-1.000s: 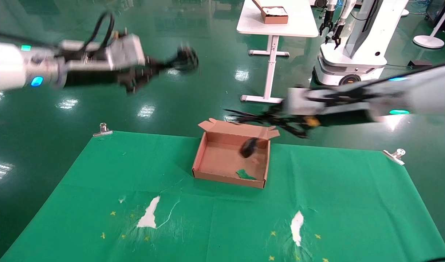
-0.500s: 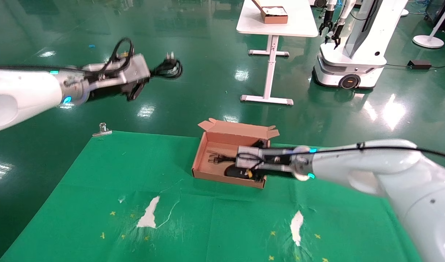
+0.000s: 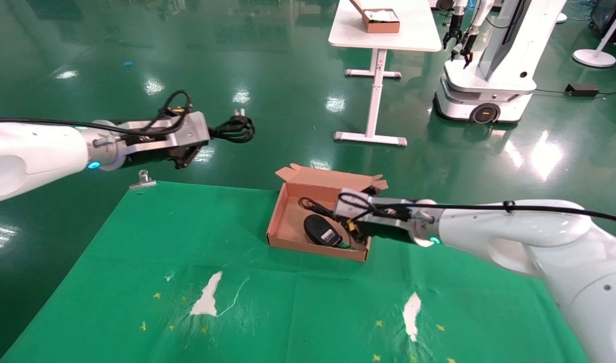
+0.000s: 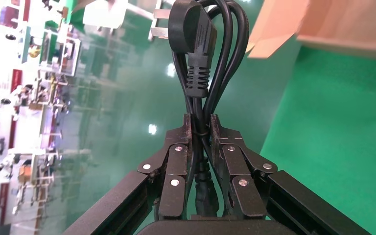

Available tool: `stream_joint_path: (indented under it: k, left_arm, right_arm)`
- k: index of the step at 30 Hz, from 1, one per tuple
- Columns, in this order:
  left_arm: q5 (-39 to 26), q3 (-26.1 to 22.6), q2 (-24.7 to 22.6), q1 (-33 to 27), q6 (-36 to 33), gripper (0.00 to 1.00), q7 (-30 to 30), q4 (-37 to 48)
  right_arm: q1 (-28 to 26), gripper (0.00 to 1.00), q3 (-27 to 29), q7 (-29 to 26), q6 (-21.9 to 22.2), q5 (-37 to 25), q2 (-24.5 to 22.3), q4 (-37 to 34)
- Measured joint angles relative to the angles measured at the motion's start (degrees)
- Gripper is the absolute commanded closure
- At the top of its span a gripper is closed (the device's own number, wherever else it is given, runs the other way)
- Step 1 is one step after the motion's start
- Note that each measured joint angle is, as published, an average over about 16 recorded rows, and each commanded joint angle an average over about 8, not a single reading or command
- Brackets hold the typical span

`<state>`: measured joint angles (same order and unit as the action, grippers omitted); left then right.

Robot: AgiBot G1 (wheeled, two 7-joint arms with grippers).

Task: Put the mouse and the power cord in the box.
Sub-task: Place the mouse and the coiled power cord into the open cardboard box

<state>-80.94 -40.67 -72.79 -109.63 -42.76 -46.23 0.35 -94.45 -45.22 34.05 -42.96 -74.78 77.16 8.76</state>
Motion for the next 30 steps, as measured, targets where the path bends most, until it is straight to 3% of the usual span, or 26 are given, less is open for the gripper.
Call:
stream_joint_path:
  k: [9,15,20,26,27,30]
  left_arm:
    - [0.08,-0.28,-3.59,3.46,-0.85,1.00,0.57,-3.01]
    - [1.23,-0.72,-5.19,7.15,-2.56,1.00,2.32,-7.46]
    - [2.21,-2.18,-5.59,10.02,-2.98,1.00,4.71,-12.09]
    - [2.66,-5.62,-5.83,11.86,-0.26,0.99,7.98,-16.91]
    - [2.68,-6.27,-5.87,12.05,0.39,0.93,8.46,-17.61]
    - [2.57,-8.14,-5.97,12.44,2.22,0.56,9.57,-19.44]
  right_arm:
    - [-4.62,0.00,-0.09,5.01,5.30,-0.23,-3.63,-2.55]
    - [-9.66,0.00,-0.44,9.83,5.02,-1.20,-9.66,-4.04]
    - [-13.30,0.00,-0.29,12.67,-0.60,-1.13,-16.26,-4.65]
    - [-16.13,0.00,-0.05,14.61,-12.57,-0.63,-23.51,-4.67]
    - [-16.47,0.00,-0.02,14.81,-14.62,-0.55,-24.50,-4.66]
    - [-17.27,0.00,-0.01,15.28,-19.99,-0.42,-26.84,-4.58]
